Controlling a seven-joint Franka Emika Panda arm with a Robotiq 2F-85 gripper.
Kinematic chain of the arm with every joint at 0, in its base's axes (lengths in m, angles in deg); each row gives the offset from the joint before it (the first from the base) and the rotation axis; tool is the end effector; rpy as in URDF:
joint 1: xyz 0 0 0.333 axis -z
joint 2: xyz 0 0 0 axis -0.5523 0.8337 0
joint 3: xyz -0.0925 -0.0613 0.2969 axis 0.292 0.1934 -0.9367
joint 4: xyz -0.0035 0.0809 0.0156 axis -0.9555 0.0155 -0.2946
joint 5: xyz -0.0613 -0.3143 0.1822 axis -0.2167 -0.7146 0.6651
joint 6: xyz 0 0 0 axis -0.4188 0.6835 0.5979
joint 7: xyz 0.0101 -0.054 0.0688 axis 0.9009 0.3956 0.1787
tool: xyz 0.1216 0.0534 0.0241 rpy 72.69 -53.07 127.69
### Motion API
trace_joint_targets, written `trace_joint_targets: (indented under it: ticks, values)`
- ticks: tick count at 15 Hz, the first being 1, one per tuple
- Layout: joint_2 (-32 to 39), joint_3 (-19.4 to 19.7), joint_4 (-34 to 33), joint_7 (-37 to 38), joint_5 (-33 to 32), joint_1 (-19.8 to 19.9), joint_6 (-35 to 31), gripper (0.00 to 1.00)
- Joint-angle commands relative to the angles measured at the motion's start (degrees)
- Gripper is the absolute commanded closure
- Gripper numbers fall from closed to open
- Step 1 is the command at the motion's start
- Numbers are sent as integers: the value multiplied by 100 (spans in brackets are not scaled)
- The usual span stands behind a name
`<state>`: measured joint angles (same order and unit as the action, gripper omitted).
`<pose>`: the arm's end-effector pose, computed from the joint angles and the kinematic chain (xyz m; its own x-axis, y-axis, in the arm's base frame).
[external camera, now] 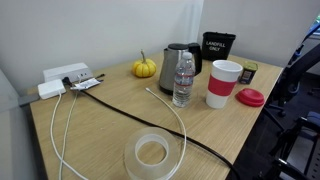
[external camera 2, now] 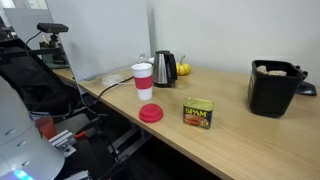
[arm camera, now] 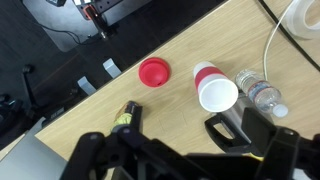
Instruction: Remove the brown paper from the bin and put it on the table
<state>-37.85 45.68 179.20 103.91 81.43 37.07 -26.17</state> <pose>0.2337 0.0591 0.5477 0.8740 -0.4570 0.1652 -0.4634 -0.8861 0.0003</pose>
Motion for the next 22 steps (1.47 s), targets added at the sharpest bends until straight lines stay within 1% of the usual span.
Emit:
trace_joint_targets:
  ticks: [1,20,22]
  values:
    - [-7,-49,-17,-62,50,91,19,0]
    - [-7,-48,-17,-61,50,92,17,0]
    - [97,-83,-83,21,63,142,-45,0]
